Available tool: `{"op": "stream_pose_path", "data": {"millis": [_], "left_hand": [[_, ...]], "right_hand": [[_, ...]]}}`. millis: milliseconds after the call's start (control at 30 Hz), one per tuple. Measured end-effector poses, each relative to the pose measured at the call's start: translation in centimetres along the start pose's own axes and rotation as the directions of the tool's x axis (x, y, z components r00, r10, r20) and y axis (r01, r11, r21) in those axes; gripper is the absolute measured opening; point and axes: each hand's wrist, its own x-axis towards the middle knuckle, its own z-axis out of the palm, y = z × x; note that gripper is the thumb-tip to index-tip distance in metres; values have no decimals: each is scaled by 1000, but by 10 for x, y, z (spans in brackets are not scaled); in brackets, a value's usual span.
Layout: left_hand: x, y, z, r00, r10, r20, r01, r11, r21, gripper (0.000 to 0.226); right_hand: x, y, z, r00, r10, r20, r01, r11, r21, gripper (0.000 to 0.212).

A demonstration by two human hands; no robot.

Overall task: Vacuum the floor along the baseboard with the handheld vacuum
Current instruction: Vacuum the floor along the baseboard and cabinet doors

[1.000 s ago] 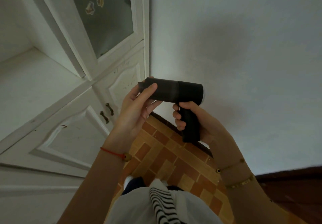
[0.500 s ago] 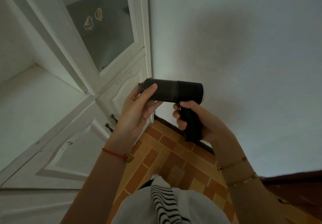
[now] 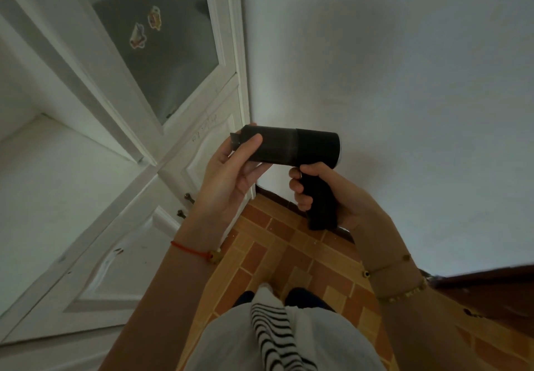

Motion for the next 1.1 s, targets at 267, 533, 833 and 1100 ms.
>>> {"op": "stream_pose_path", "data": {"millis": [267,533,833,1100], "left_hand": [[10,-5,10,999,-37,6,37,999,19,50],[16,-11,23,998,-60,-15,60,998,3,58],[24,-19,33,997,-64,-46,65,998,15,58],[33,-26,37,995,-61,-74,60,998,-8,48]], "right_hand": [[-2,-6,-12,1000,-4,-24,4,1000,-4,11],[-5,-11,-28,999,19,-42,-20,1000,-18,11],[-3,-16,-44,999,39,-27,-39,999,10,10],[2,-20,-55,999,33,-42,-33,999,-8,12]]}}
